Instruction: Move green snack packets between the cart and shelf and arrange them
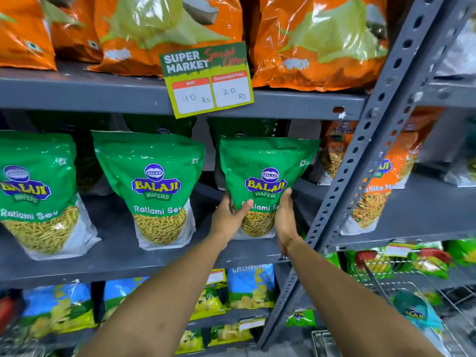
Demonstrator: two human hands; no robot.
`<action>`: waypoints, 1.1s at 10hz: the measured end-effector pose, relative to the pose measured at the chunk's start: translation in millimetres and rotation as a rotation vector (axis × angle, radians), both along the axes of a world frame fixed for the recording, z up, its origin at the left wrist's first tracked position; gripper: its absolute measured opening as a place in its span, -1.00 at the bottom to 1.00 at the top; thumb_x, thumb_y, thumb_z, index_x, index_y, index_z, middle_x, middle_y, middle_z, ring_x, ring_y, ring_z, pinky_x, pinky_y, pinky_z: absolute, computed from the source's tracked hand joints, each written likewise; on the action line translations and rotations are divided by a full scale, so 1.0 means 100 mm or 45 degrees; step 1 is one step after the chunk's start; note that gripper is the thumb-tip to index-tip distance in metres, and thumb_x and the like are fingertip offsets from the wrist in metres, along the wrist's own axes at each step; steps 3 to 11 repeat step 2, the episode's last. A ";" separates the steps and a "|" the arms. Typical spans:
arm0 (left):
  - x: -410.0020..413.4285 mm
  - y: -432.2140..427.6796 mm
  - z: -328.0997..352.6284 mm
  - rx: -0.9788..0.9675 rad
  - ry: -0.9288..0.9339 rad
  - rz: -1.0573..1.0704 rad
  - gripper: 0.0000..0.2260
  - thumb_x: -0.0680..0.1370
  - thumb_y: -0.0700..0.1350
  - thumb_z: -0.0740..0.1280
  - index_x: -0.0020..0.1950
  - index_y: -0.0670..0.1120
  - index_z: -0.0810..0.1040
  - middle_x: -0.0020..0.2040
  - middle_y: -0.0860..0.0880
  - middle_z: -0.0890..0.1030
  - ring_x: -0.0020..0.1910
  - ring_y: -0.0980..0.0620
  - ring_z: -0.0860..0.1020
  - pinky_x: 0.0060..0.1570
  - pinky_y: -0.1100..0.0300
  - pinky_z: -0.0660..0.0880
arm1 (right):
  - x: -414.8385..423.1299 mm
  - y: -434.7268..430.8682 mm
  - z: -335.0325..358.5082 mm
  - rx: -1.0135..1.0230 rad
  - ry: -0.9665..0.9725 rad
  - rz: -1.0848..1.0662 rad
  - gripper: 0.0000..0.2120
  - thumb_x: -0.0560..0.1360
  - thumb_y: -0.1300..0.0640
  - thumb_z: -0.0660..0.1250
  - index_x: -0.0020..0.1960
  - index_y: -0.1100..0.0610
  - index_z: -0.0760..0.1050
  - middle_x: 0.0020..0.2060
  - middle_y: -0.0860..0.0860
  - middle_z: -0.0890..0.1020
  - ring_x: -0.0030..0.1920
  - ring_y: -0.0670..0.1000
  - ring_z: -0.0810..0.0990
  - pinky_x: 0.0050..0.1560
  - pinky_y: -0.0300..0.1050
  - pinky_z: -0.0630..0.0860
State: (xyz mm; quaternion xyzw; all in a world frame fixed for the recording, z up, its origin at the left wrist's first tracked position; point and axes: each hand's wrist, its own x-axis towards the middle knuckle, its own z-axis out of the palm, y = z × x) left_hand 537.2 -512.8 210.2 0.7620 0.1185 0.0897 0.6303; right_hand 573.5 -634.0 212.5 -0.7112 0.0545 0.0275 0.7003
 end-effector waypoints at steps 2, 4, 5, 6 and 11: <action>-0.25 0.04 -0.01 0.240 -0.178 0.194 -0.50 0.51 0.16 0.17 0.40 -0.01 0.25 0.37 -0.06 0.44 0.37 -0.08 0.38 0.30 -0.01 0.36 | -0.25 0.07 -0.07 -0.024 0.007 -0.344 -0.42 0.58 -0.16 -0.12 0.37 0.21 0.27 0.37 0.19 0.39 0.36 0.18 0.35 0.35 0.03 0.26; -0.25 0.04 -0.01 0.240 -0.178 0.194 -0.50 0.51 0.16 0.17 0.40 -0.01 0.25 0.37 -0.06 0.44 0.37 -0.08 0.38 0.30 -0.01 0.36 | -0.25 0.07 -0.07 -0.024 0.007 -0.344 -0.42 0.58 -0.16 -0.12 0.37 0.21 0.27 0.37 0.19 0.39 0.36 0.18 0.35 0.35 0.03 0.26; -0.25 0.04 -0.01 0.240 -0.178 0.194 -0.50 0.51 0.16 0.17 0.40 -0.01 0.25 0.37 -0.06 0.44 0.37 -0.08 0.38 0.30 -0.01 0.36 | -0.25 0.07 -0.07 -0.024 0.007 -0.344 -0.42 0.58 -0.16 -0.12 0.37 0.21 0.27 0.37 0.19 0.39 0.36 0.18 0.35 0.35 0.03 0.26; -0.25 0.04 -0.01 0.240 -0.178 0.194 -0.50 0.51 0.16 0.17 0.40 -0.01 0.25 0.37 -0.06 0.44 0.37 -0.08 0.38 0.30 -0.01 0.36 | -0.25 0.07 -0.07 -0.024 0.007 -0.344 -0.42 0.58 -0.16 -0.12 0.37 0.21 0.27 0.37 0.19 0.39 0.36 0.18 0.35 0.35 0.03 0.26; -0.25 0.04 -0.01 0.240 -0.178 0.194 -0.50 0.51 0.16 0.17 0.40 -0.01 0.25 0.37 -0.06 0.44 0.37 -0.08 0.38 0.30 -0.01 0.36 | -0.25 0.07 -0.07 -0.024 0.007 -0.344 -0.42 0.58 -0.16 -0.12 0.37 0.21 0.27 0.37 0.19 0.39 0.36 0.18 0.35 0.35 0.03 0.26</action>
